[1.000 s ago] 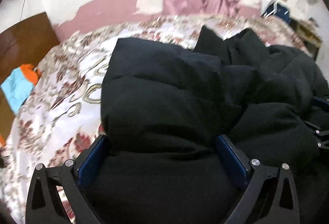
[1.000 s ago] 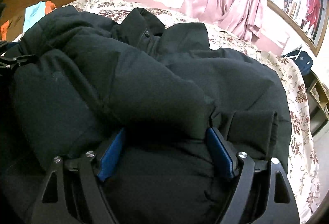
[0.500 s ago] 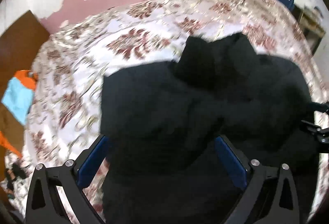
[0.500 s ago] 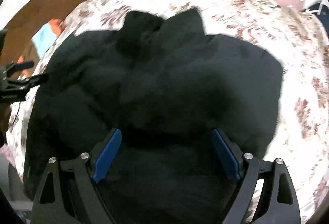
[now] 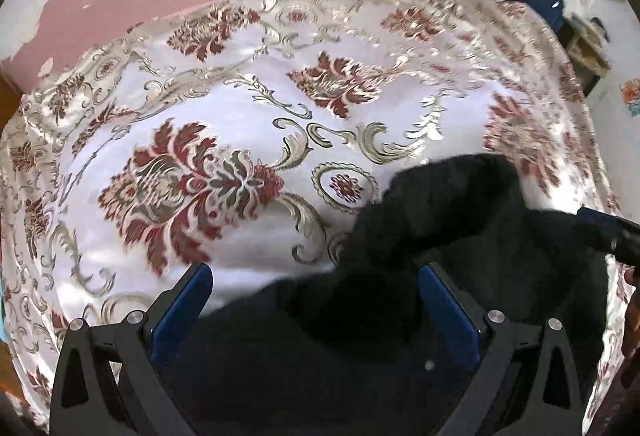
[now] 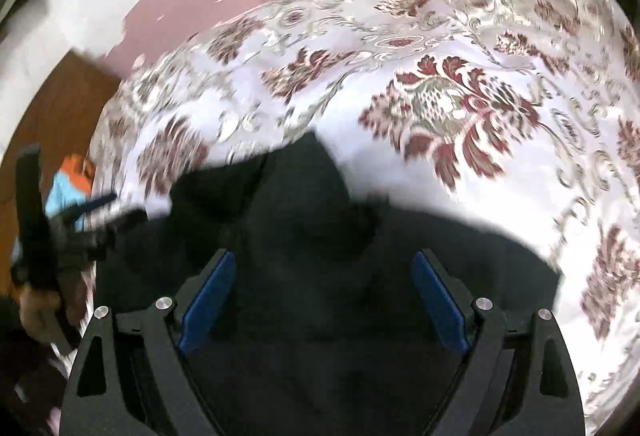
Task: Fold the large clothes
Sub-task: 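Grasp the jacket hem with both tools and lift it toward the collar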
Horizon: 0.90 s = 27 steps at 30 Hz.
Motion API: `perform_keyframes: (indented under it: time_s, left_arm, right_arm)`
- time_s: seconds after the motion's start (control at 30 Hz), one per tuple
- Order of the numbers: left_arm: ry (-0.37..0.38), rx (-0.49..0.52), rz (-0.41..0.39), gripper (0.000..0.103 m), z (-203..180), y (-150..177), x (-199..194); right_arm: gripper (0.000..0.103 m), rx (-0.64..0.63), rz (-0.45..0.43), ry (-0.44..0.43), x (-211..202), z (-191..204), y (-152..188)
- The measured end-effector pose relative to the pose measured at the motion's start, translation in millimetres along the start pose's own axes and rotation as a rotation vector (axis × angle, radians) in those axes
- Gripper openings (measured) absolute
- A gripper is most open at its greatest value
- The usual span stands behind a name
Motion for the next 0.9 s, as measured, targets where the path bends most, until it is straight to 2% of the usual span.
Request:
perform_keyframes:
  time_s: [0.1,0.23,0.3,0.33,0.37,0.4,0.43,0.47,0.5,0.57,0.63,0.77,0.9]
  left_arm:
    - [0.026,-0.016,0.028,0.103,-5,-9,17]
    - [-0.017,-0.036,0.092,0.103,4,-14,45]
    - [-0.017,-0.065,0.109,0.1,10,-13,55]
    - [-0.014,-0.084,0.114,0.097,13,-12,59]
    - [-0.003,-0.096,0.117,0.08,14,-12,61]
    - [0.026,-0.114,0.122,0.056,15,-12,63]
    - [0.057,-0.132,0.13,0.043,15,-12,65]
    - [0.089,-0.15,0.142,0.022,13,-11,66]
    - [0.115,-0.166,0.151,0.009,12,-10,66]
    - [0.118,-0.148,0.124,0.008,8,-10,59]
    - [0.111,-0.091,0.082,0.007,2,-9,47]
    - [0.109,-0.03,0.016,0.006,8,-1,12]
    - [0.143,-0.001,-0.007,0.006,21,20,-19]
  right_arm:
    - [0.087,0.1,-0.019,-0.011,24,0,-25]
    - [0.086,0.087,0.036,0.014,55,12,-40]
    - [0.077,0.077,0.063,0.042,70,17,-45]
    - [0.068,0.072,0.07,0.044,77,21,-47]
    - [0.062,0.068,0.077,0.049,83,24,-48]
    - [0.058,0.064,0.08,0.048,88,26,-49]
    - [0.044,0.056,0.088,0.053,95,29,-49]
    - [0.034,0.046,0.089,0.072,96,30,-48]
    - [0.029,0.031,0.08,0.089,95,29,-47]
    - [0.019,-0.005,0.049,0.091,88,31,-46]
    - [0.015,-0.045,0.01,0.073,73,30,-44]
    - [0.013,-0.148,-0.065,0.031,33,32,-33]
    - [0.01,-0.243,-0.063,0.031,-4,24,-7]
Point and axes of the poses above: each gripper's, at about its wrist camera, not at the fingertips, and x roughly the way its jaws point, z to its left, y to its underside, the point moved 9 cm from there along x, roughly the way its jaws point, and after that the axes turned 6 degrees about -x, right-handed, at the moved point
